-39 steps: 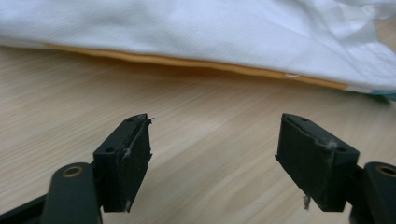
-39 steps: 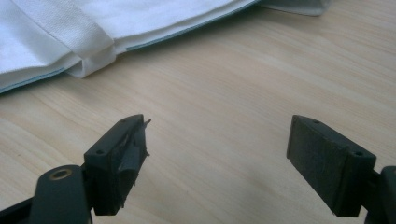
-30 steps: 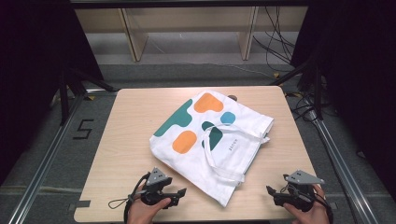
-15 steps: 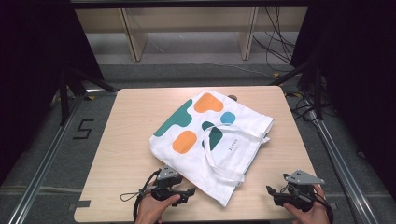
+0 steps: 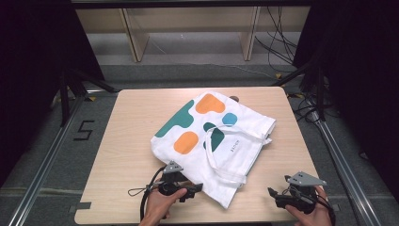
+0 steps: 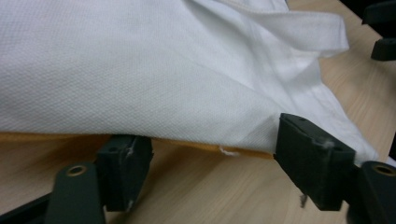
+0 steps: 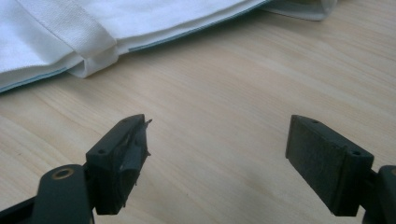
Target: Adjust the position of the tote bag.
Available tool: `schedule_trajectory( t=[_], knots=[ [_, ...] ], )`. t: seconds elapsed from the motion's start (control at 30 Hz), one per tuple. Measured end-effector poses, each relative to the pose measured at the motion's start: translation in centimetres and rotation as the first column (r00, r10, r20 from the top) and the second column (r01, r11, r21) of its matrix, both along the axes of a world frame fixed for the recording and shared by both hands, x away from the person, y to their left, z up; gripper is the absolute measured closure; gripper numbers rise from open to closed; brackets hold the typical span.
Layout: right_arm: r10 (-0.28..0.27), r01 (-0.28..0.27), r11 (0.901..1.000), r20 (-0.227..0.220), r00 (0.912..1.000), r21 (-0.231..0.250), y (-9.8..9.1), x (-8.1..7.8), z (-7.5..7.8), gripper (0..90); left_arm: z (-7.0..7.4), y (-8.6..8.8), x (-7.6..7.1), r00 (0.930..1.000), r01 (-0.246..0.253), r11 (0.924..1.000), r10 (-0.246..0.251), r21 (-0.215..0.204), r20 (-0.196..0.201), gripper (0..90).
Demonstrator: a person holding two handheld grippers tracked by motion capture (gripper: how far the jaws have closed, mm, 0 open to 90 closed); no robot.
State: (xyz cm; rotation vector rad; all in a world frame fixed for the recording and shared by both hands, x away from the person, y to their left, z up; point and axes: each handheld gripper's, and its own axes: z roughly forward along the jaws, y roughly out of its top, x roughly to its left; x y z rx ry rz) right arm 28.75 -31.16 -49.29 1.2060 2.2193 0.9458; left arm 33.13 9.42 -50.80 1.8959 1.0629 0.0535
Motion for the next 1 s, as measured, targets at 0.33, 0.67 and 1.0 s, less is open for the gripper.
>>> schedule_trajectory(
  t=[0.33,0.67,1.0],
  knots=[
    [0.013,-0.013,0.9998,-0.025,0.9996,0.017,0.0,0.0,0.1,21.6,-0.1,1.2,1.3,0.9949,0.009,0.9983,-0.015,0.058,0.100,80.4],
    [0.001,0.000,0.9995,-0.039,0.9992,0.033,0.1,-0.1,0.2,21.7,0.2,5.5,3.7,0.9909,-0.055,0.9880,0.036,0.144,0.130,81.7],
    [0.000,0.001,0.9995,-0.037,0.9993,0.032,0.2,-0.1,0.0,21.7,0.0,9.6,6.6,0.9827,-0.143,0.9738,0.119,0.176,0.142,82.9]
  ],
)
